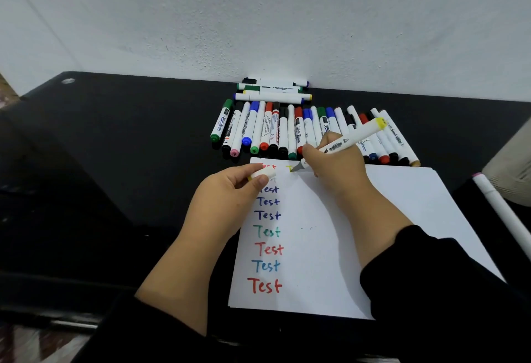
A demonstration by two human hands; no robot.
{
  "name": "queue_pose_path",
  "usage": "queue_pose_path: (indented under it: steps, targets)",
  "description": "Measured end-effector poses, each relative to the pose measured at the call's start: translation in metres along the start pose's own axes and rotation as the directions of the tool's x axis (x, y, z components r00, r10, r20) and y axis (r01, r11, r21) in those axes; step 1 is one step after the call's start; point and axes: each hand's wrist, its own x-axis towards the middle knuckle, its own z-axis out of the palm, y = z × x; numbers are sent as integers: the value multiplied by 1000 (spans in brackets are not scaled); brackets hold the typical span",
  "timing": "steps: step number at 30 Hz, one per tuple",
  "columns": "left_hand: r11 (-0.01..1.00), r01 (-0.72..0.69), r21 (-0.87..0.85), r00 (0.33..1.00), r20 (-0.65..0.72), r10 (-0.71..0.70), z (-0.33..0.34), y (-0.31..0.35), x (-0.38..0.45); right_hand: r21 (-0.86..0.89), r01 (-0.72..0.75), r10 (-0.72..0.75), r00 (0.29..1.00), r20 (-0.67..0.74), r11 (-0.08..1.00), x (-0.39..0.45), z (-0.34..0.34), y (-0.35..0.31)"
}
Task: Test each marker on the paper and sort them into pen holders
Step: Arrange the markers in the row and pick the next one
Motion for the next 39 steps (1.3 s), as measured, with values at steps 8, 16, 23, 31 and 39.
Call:
queue_pose_path:
  steps: [8, 16, 23, 31, 39]
  targets:
    - [1000, -9, 0, 1000, 6, 9, -1, -1, -1, -21, 12, -12, 1000, -19, 1000, 0, 0, -1]
    - [1000, -1, -4, 1000, 1, 1, 1, -1, -1, -19, 8, -8, 999, -32, 1000, -2, -1, -1]
    - [1000, -11, 3, 1000, 6, 11, 0, -1, -2, 1, 4, -4, 999, -40, 1000, -1, -3, -1]
    - [1000, -10, -13, 1000, 4, 11, 0, -2, -2, 39, -35, 38, 997, -66, 999, -1, -3, 0]
    - [1000, 1, -17, 1000, 5, -1, 1, -3, -1, -1, -27, 26, 997, -74, 1000, 0, -6, -1]
